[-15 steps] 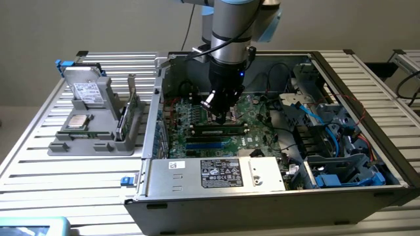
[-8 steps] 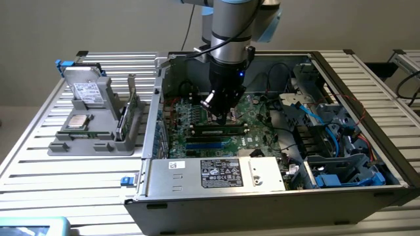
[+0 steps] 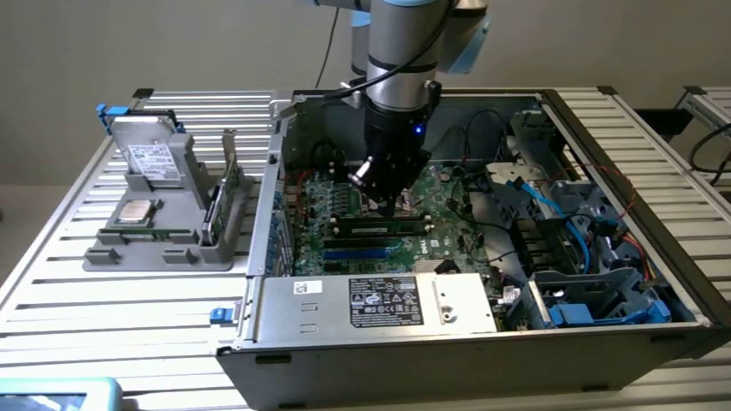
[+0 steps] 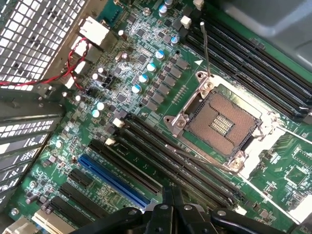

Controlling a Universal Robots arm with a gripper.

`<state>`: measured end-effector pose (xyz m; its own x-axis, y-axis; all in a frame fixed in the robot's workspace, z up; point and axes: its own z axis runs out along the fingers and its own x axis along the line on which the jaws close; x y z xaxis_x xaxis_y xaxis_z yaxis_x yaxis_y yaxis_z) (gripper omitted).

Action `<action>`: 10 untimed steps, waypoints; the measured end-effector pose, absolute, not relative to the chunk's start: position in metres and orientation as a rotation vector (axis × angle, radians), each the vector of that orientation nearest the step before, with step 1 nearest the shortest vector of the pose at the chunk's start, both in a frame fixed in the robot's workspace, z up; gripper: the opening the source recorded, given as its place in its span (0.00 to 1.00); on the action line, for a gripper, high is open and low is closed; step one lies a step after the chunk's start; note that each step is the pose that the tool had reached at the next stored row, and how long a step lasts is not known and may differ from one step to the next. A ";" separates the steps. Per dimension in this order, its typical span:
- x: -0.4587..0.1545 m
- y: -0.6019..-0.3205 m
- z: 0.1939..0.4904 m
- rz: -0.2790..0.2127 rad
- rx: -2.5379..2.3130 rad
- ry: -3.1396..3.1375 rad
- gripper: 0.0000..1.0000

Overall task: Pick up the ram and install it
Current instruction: 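Press down the ram until it locks into place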

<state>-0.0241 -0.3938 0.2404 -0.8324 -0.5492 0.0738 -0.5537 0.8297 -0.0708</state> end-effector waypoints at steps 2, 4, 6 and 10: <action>-0.024 -0.394 0.240 0.137 0.855 -2.967 0.11; -0.024 -0.394 0.241 0.137 0.817 -2.977 0.11; -0.024 -0.394 0.240 0.136 0.780 -2.987 0.11; -0.024 -0.394 0.240 0.134 0.714 -3.001 0.11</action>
